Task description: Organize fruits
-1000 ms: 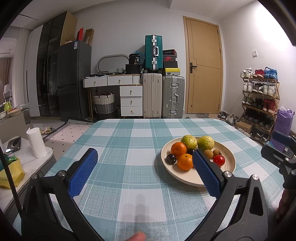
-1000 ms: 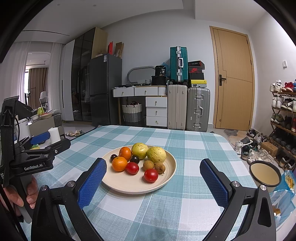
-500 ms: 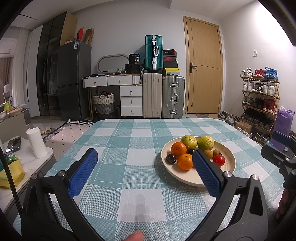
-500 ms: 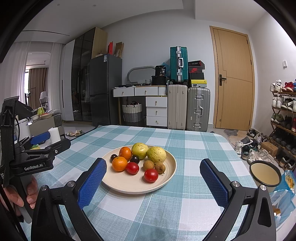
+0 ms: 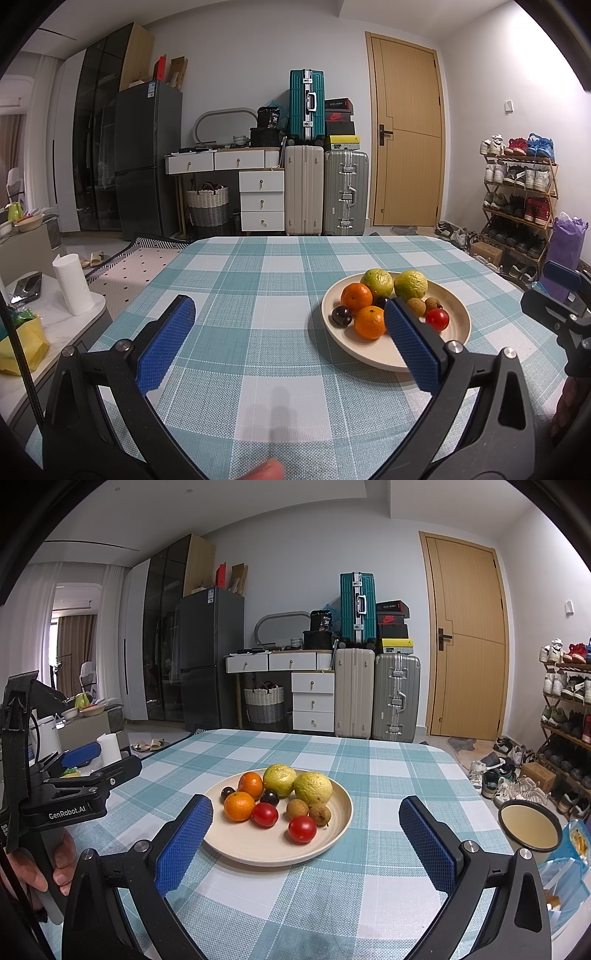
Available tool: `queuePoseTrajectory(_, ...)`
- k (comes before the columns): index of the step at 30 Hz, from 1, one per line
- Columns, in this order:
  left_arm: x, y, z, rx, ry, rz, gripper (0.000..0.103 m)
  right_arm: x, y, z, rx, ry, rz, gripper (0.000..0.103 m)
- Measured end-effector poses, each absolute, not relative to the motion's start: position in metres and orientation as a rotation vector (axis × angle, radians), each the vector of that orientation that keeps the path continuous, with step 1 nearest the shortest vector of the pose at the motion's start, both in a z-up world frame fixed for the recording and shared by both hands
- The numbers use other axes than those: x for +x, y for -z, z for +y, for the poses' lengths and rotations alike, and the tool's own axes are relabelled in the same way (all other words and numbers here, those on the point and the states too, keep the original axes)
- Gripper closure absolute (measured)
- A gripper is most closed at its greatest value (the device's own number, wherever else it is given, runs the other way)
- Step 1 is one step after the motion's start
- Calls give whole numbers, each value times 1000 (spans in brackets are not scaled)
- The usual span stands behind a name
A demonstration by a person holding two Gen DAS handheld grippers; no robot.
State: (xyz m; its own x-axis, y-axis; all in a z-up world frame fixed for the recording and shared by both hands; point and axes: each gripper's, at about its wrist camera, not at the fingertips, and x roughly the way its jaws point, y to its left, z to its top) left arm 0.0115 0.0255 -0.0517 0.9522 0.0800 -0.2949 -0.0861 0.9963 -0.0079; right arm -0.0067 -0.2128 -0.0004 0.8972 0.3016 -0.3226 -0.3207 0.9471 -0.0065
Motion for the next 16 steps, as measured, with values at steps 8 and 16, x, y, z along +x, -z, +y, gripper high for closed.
queuePoseTrajectory(8, 12, 52, 26, -20, -84, 299, 1, -7, 0, -213, -60, -323, 324, 0)
queuePoseTrajectory(16, 9, 51, 27, -22, -86, 298, 1, -7, 0, -213, -60, -323, 324, 0)
